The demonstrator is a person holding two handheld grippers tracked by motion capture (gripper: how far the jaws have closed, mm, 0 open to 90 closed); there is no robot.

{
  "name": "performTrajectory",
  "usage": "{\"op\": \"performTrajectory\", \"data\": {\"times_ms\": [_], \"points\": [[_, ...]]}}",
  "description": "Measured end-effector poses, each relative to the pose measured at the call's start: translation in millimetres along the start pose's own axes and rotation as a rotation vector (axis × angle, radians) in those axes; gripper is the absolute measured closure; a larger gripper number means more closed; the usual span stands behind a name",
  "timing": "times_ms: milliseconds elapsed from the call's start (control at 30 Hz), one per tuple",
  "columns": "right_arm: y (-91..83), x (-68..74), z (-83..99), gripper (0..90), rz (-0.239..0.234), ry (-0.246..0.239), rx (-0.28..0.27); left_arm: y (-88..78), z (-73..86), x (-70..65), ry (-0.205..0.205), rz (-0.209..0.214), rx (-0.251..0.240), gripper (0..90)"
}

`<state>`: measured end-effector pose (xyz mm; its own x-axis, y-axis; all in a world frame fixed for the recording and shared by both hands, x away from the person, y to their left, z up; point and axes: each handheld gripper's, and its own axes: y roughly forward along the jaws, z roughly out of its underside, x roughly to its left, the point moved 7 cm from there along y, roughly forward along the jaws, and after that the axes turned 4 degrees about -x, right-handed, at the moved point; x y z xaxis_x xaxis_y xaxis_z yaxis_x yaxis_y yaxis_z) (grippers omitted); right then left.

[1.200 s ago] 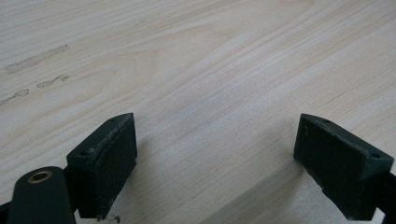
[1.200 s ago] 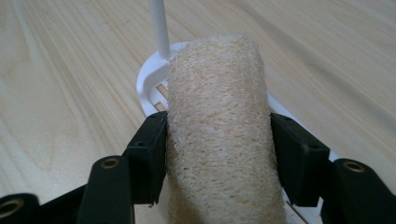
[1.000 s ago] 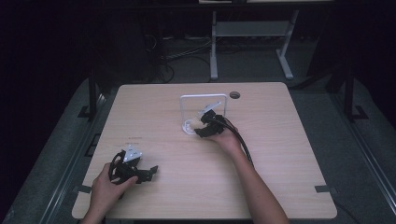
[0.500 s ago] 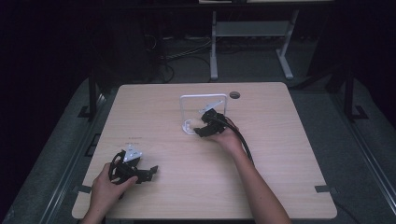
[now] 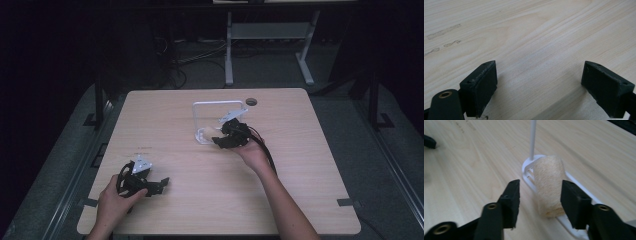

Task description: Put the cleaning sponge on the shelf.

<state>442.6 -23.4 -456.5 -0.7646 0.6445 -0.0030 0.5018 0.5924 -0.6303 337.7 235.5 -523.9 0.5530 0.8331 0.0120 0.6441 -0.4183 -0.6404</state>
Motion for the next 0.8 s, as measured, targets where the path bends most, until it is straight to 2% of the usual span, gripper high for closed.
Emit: {"op": "performTrajectory", "data": {"times_ms": [233, 300, 500, 800], "points": [[-3.1, 11.6, 12.3, 83.6, -0.043, 0.008, 0.008, 0.1, 0.1, 0.1, 0.002, 0.000, 0.000, 12.7], [-1.6, 14.0, 16.6, 89.6, -0.053, 0.006, 0.017, 0.0, 0.1, 0.2, 0.003, 0.000, 0.001, 12.7], [7.1, 18.4, 27.6, 89.7, -0.067, 0.000, 0.048, 0.0, 0.1, 0.2, 0.003, 0.000, 0.001, 12.7], [22.2, 13.6, 41.8, 89.6, -0.065, 0.022, 0.065, 0.0, 0.1, 0.2, 0.002, 0.001, 0.000, 12.7]]}}
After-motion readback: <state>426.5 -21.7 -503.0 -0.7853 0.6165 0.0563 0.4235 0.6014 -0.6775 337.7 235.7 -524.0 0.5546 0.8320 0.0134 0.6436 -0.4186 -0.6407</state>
